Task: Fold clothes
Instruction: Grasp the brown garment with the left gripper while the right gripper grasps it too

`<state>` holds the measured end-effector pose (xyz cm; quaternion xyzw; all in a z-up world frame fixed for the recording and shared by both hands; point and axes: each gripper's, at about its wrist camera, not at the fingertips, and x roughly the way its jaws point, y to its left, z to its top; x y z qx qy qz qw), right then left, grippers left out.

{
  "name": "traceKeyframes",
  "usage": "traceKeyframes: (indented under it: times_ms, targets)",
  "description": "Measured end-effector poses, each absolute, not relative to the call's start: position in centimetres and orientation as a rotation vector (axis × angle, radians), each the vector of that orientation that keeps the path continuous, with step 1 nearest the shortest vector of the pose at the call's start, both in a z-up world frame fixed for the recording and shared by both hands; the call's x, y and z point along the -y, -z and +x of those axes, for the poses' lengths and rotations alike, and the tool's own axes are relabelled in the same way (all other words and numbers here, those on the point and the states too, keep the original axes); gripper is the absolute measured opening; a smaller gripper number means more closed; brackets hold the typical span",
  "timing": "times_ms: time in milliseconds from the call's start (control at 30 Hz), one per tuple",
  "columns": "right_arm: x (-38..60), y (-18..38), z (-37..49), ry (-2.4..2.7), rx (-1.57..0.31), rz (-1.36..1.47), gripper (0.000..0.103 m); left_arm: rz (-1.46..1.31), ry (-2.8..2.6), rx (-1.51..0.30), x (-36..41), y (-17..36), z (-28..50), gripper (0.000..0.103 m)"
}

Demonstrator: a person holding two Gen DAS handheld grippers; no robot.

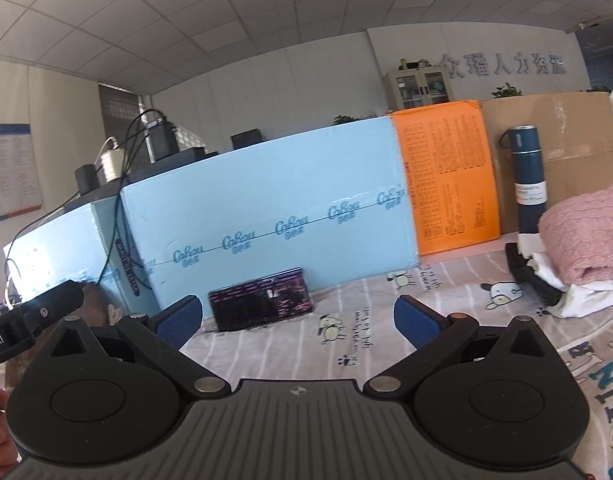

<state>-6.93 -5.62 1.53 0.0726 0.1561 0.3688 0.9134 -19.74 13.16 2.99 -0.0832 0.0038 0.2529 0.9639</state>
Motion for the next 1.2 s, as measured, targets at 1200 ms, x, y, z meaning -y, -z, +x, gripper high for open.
traceKeyframes:
  times_ms: [1200]
  targets:
    - [-33.3,2.4,0.5,-1.296,-0.781,0.212,0.066,-0.978,-0.472,0.279,-38.7,7.8,-31.8,0.102]
